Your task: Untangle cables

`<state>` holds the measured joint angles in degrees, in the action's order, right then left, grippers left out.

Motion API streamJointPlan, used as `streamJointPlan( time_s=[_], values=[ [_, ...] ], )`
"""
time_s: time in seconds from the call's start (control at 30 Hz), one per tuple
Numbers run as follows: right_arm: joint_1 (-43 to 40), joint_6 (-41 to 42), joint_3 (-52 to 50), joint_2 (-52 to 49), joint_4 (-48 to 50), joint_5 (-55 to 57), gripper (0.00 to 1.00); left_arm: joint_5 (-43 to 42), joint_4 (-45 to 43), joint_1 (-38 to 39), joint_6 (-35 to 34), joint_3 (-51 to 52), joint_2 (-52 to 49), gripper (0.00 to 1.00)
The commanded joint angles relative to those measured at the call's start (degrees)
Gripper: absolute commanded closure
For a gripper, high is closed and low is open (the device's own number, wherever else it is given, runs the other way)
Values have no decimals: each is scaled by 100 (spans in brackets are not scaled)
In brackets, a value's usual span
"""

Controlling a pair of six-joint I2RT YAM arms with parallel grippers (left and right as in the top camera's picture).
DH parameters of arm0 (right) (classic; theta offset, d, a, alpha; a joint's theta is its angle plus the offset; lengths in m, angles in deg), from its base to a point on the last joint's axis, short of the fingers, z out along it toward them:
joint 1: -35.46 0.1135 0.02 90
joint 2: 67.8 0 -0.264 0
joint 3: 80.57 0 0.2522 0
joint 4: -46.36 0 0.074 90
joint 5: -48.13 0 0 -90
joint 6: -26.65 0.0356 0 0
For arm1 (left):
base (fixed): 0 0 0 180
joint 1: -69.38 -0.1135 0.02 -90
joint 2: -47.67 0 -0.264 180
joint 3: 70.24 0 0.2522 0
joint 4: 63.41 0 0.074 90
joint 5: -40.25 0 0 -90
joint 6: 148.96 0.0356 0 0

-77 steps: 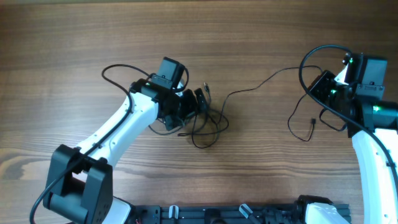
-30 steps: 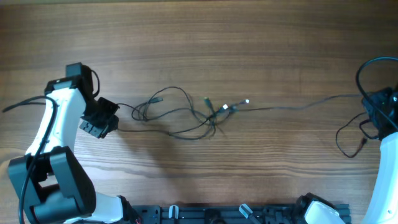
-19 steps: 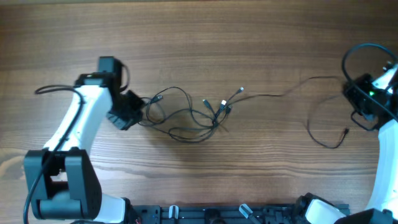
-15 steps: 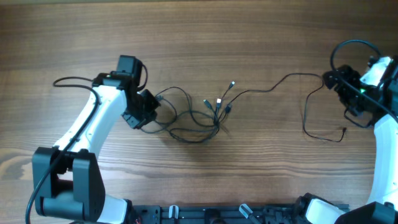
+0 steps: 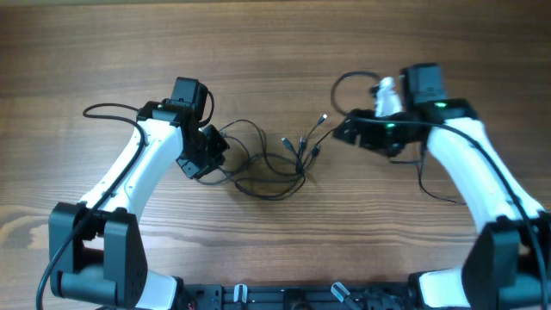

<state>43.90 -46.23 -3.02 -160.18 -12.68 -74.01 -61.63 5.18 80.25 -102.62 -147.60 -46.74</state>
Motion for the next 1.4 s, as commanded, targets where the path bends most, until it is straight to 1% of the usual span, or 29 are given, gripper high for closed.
streamJointPlan(
  time_s=[0.0, 0.03, 0.13, 0.23, 0.3, 0.37, 0.43, 0.5, 0.6, 0.63, 0.67, 0.73, 0.77, 0.8, 0.83, 0.87, 0.93, 1.03, 1.07, 1.13, 1.23, 1.3, 1.33, 1.37],
  values=[
    [597, 463, -55, -490, 328, -48, 27, -11, 4, 22, -50, -15, -33, 91],
    [708, 610, -55, -575, 461, -2, 30, -9, 7, 22, -50, -15, -33, 91],
    [1027, 1191, -55, -826, 839, 466, 45, -11, 26, 22, -48, -15, -33, 91],
    [1235, 1827, -55, -999, 1104, 1034, 66, -9, 28, 22, -48, -15, -33, 91],
    [1316, 2111, -55, -1029, 1298, 1110, 80, -9, 28, 22, -50, -15, -33, 91],
    [1346, 2295, -55, -1027, 1405, 1084, 91, -9, 46, 22, -48, -15, -33, 91],
    [1346, 2288, -55, -1029, 1545, 815, 96, -9, 50, 22, -48, -15, -33, 91],
    [1346, 2061, -55, -1027, 1801, 293, 96, -9, 48, 22, -48, -15, -33, 91],
    [1346, 1368, -52, -1027, 2380, -984, 96, -9, 46, 22, -48, -15, -33, 91],
    [1344, 807, -52, -1027, 2736, -2004, 96, -9, 46, 22, -48, -15, -33, 91],
    [1344, 444, -52, -1027, 3067, -2994, 96, -9, 48, 22, -48, -15, -33, 91],
    [1333, 442, -52, -1027, 3932, -4680, 96, -9, 48, 22, -28, -15, -33, 91],
    [1318, 597, -52, -1027, 4334, -5176, 95, -9, 48, 22, -28, -15, -33, 91],
    [1285, 1091, -52, -1027, 5010, -5654, 95, -9, 48, 22, -28, -15, -33, 91],
    [1244, 1687, -52, -1027, 5692, -5855, 95, -9, 50, 22, -28, -15, -33, 91],
    [1200, 2162, -52, -1027, 6212, -5886, 95, -9, 50, 22, -28, -15, -33, 91],
    [1038, 3377, -52, -1027, 7545, -5882, 95, -9, 68, 22, -28, -15, -33, 91],
    [761, 4590, -52, -1027, 9047, -5825, 95, -9, 96, 22, -28, -15, -33, 91],
    [662, 4852, -52, -1027, 9302, -5770, 96, -9, 96, 22, -28, -15, -33, 91],
    [439, 5187, -52, -1027, 9573, -5678, 96, -9, 94, 22, -28, -15, -33, 91],
    [90, 5202, -52, -1027, 9398, -5532, 96, -9, 94, 22, -28, -15, -33, 91],
    [-72, 5189, -52, -1027, 9136, -5421, 96, -9, 96, 22, -28, -15, -33, 91],
    [-201, 5031, -52, -1029, 8677, -5250, 95, -9, 94, 22, -28, -15, -33, 91],
    [-229, 4892, -52, -1029, 8435, -5167, 96, -9, 96, 22, -28, -15, -33, 91]
  ],
)
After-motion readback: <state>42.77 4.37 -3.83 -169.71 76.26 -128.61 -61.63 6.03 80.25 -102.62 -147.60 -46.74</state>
